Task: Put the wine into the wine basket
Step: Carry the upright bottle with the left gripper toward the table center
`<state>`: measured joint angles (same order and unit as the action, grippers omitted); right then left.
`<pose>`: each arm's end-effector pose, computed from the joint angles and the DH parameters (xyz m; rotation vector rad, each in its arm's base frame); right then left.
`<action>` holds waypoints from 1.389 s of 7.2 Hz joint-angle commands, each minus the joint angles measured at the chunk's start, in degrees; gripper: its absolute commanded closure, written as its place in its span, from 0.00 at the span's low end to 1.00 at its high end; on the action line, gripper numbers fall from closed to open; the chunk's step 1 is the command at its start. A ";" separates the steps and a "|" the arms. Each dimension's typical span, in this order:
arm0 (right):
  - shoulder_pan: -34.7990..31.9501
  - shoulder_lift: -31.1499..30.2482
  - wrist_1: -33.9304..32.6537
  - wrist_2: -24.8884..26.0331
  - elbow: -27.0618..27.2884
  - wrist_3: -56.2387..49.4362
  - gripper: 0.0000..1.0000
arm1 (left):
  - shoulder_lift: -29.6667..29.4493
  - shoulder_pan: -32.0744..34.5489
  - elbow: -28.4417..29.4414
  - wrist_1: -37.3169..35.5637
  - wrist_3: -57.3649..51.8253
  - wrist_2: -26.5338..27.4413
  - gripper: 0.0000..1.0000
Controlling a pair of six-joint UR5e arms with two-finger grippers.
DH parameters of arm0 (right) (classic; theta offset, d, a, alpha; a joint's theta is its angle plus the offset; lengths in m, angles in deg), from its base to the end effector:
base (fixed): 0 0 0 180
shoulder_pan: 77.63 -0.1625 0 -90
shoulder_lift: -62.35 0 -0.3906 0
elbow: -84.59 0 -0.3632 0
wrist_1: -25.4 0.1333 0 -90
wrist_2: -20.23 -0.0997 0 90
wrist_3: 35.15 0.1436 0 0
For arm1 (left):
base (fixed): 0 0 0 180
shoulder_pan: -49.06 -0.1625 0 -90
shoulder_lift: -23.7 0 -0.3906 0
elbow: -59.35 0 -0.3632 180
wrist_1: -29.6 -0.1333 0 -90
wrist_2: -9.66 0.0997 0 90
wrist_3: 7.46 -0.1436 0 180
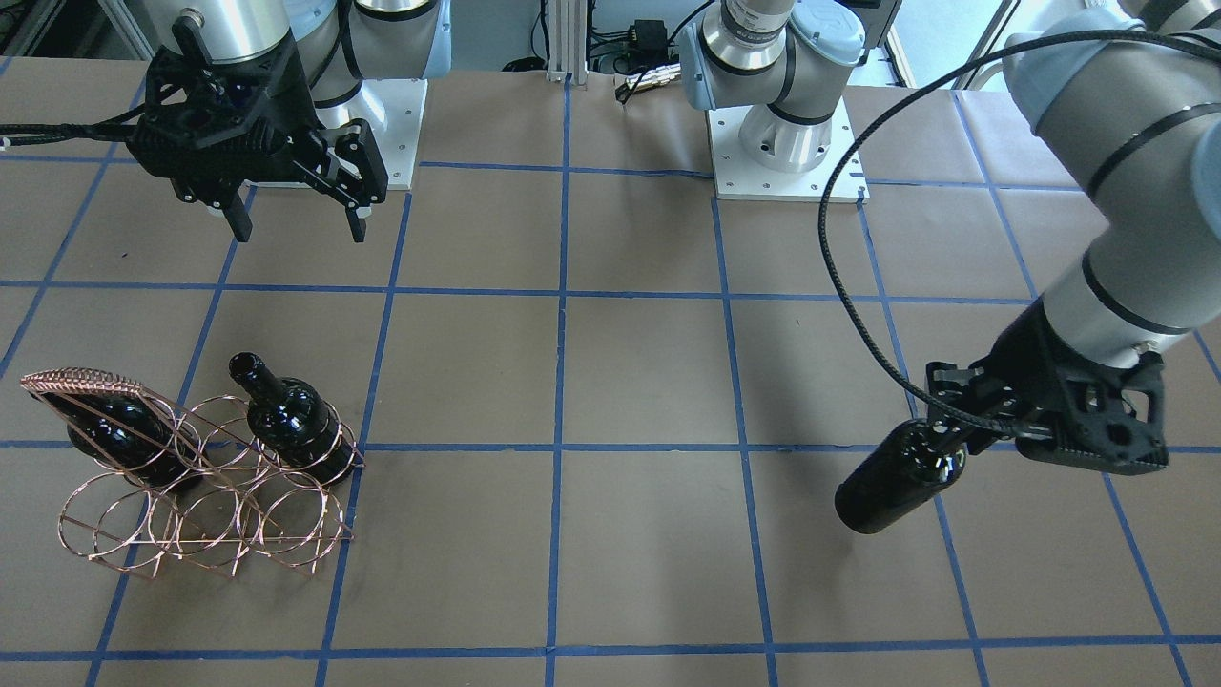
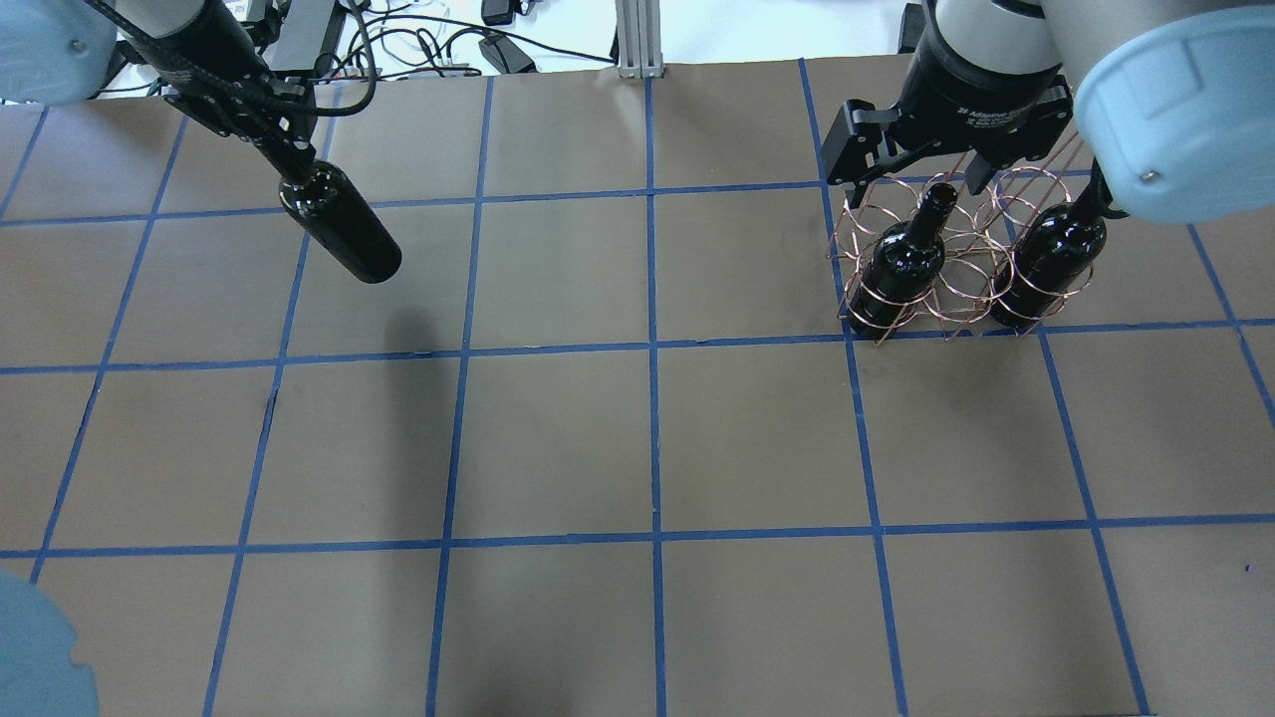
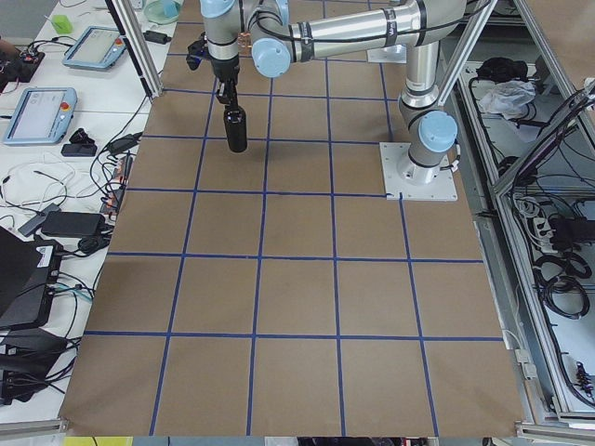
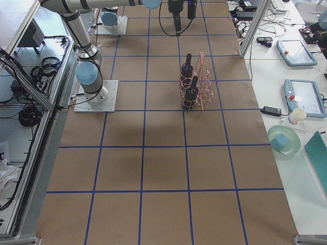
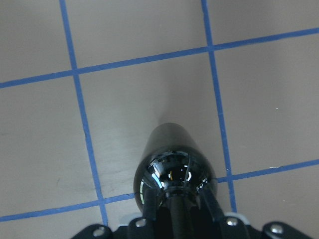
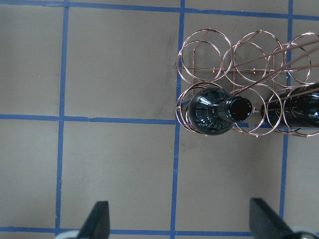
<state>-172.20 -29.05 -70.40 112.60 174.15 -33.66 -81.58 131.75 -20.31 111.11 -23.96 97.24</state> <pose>0.1645 -0.4597 0.4357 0.0790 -3.0993 0.2101 -0.0653 -0.5863 0.3710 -0.2513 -3.1010 0.1079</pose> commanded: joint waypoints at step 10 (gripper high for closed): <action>0.00 0.00 0.00 0.00 0.00 0.00 0.00 | 6.76 28.49 -15.17 -2.93 18.00 -0.04 1.00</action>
<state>-172.20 -29.05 -70.40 112.60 174.15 -33.66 -74.56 158.90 -34.77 108.46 -6.05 97.22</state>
